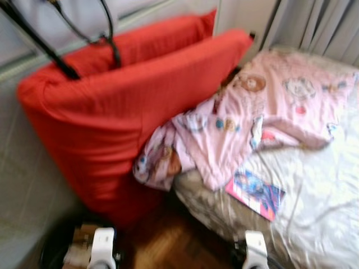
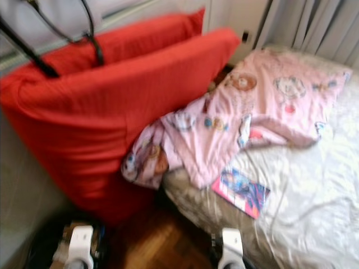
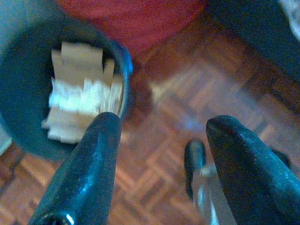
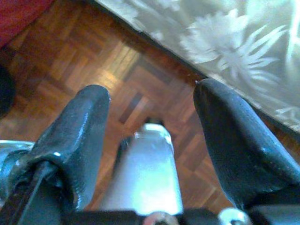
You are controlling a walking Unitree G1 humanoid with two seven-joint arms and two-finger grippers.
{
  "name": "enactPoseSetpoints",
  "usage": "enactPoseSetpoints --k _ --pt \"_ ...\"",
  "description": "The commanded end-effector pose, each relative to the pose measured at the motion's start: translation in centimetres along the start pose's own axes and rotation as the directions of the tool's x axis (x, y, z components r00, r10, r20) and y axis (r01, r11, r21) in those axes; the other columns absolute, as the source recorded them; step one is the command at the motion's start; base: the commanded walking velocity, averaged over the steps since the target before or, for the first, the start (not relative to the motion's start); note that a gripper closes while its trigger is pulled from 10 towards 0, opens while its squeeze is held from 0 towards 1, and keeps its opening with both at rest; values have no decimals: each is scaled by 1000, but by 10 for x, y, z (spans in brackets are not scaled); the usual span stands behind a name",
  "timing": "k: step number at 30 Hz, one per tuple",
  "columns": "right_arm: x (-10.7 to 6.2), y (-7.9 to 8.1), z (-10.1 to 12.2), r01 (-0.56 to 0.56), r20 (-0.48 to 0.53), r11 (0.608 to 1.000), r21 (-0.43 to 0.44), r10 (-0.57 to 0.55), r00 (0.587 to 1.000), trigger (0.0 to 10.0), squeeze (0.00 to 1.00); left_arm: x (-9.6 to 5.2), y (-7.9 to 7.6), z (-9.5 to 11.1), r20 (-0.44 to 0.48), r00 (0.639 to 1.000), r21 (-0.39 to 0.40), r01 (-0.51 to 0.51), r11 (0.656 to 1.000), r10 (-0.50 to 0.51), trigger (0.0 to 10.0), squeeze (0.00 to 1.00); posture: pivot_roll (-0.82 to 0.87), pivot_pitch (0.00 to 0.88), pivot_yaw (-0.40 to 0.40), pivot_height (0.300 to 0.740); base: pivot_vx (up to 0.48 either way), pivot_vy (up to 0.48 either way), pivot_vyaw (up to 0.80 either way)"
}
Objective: Clean up the room
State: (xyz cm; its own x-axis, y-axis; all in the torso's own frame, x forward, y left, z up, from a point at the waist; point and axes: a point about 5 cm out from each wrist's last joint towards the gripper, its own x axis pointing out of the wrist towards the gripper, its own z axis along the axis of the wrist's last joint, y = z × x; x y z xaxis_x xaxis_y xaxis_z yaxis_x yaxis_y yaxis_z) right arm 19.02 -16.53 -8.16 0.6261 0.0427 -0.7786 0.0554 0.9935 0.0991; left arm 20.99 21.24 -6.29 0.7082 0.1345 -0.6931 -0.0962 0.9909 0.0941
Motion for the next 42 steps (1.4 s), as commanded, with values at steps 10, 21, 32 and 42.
enactPoseSetpoints --k 10,21,32,42 --pt "-2 -41 37 91 114 987 131 -106 988 10000 0 10 -24 39 82 995 -54 56 997 -52 10000 0 3 84 36 740 54 0 0" --pt "-3 -39 42 66 210 984 167 -101 972 10000 0 8 -25 44 151 984 -30 104 994 -98 10000 0 0 64 48 740 0 0 0" --pt "-2 -38 26 120 70 978 169 -134 989 10000 0 9 -19 24 -20 1000 -73 14 997 -16 10000 0 -17 20 64 740 0 0 0" --pt "-2 -37 17 139 9 976 166 -142 990 10000 0 8 -17 16 -62 998 -102 -15 995 9 10000 0 28 0 52 740 0 0 0"
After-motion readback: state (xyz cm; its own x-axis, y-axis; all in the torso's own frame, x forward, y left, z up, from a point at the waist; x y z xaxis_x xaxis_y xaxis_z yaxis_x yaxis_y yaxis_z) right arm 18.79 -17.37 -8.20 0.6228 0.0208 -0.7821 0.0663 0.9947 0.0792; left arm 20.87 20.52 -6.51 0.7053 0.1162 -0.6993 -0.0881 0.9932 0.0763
